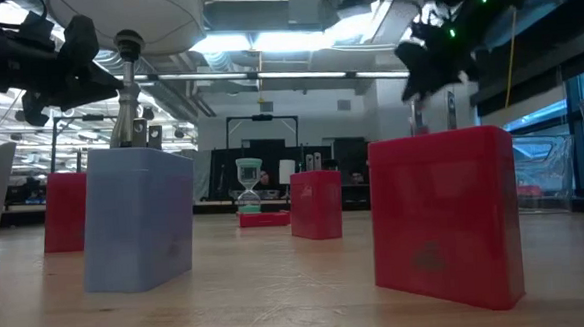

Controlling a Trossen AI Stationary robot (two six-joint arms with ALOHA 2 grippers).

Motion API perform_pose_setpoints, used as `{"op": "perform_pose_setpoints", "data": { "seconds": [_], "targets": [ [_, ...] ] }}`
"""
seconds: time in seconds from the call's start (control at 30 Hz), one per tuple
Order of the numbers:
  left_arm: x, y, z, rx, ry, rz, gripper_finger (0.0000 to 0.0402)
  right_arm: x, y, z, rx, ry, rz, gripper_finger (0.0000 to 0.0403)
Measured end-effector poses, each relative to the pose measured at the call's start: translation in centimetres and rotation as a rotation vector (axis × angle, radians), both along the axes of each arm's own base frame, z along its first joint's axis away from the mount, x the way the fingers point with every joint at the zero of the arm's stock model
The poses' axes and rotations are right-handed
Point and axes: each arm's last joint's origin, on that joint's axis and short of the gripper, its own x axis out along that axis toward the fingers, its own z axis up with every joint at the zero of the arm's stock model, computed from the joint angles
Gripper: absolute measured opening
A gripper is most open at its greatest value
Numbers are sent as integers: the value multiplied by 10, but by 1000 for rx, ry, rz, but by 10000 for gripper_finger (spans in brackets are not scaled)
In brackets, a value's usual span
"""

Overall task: Pick & Place Office items
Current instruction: Put the pink sand timer into the top transparent bin

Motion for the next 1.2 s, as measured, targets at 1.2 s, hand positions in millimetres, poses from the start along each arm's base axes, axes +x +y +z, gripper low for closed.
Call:
{"op": "perform_pose_setpoints", "data": {
  "seconds": [1.2],
  "targets": [
    [0, 0, 0, 0, 0, 0, 88, -21, -12, -105, 117, -58, -252, 219]
  ]
}}
